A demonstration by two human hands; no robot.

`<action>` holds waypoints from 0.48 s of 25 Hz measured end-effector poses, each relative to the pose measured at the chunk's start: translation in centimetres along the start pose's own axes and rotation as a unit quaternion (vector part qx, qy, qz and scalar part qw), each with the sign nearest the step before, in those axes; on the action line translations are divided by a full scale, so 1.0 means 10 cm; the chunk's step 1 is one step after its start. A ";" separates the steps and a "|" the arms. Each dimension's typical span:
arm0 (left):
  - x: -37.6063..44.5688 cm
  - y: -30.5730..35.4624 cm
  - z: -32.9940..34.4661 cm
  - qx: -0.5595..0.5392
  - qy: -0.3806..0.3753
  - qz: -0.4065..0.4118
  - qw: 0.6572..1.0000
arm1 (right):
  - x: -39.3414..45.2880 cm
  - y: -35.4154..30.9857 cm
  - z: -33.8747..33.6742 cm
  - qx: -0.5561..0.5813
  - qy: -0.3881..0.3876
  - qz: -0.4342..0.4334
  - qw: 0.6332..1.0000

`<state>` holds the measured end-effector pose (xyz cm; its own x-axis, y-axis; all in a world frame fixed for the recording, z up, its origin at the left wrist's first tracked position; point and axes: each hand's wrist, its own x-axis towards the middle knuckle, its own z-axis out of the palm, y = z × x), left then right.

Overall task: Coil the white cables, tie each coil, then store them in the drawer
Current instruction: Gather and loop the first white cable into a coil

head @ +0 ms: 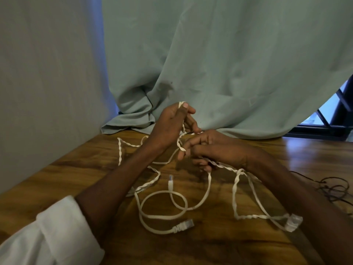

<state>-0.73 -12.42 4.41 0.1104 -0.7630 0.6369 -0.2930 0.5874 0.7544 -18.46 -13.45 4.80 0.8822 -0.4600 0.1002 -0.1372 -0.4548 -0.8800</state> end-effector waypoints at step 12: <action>-0.03 0.11 -0.01 -0.189 -0.192 -0.123 0.955 | 0.01 -0.01 -0.16 -0.054 0.354 -0.166 0.919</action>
<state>-1.00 -11.49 5.11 -0.2469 -0.8905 0.3823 0.0695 0.3772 0.9235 -19.10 -14.68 5.66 0.3741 -0.6452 0.6661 0.0088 -0.7158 -0.6983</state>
